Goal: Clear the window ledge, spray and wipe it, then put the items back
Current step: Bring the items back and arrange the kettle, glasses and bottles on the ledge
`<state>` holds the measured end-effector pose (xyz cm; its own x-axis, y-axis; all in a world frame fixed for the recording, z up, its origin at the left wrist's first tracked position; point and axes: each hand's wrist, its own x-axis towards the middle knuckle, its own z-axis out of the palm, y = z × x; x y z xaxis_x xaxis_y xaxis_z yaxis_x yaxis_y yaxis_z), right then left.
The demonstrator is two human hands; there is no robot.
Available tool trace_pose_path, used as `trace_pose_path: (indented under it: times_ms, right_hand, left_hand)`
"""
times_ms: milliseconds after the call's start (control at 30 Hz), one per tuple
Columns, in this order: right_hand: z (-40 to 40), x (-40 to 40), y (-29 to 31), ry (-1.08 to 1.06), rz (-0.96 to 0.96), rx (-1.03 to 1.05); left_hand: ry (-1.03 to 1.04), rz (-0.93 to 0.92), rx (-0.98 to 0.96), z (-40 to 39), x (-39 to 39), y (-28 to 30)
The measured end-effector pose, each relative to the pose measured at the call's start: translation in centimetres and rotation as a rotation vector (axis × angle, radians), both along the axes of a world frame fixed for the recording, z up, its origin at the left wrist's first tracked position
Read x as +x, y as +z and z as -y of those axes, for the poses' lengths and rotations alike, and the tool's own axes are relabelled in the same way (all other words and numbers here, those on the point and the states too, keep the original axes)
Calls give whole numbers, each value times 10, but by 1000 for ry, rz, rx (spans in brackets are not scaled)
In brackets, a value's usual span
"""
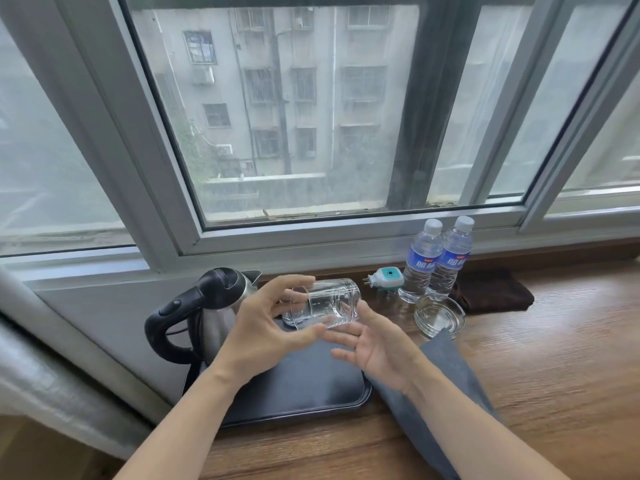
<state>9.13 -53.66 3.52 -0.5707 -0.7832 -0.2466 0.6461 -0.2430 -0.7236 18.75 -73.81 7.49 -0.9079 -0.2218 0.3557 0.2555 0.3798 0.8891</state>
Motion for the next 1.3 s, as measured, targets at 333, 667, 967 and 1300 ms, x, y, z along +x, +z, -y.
trace_pose_path:
  times_ms: [333,667,967,1300]
  right_hand:
    - [10,5,4,-91,-108,8]
    - [14,-34,5,-109,-981,654]
    - [28,-83,-15,55,-1155,898]
    - [42,-113,-35,95,-1157,919]
  left_hand:
    - [-6,-4,-190,1,12,-26]
    - [233,219,-295,-26,-16,-65]
    - [97,473,258,-47,-48,-109]
    - [54,508,400,-50,-79,-132]
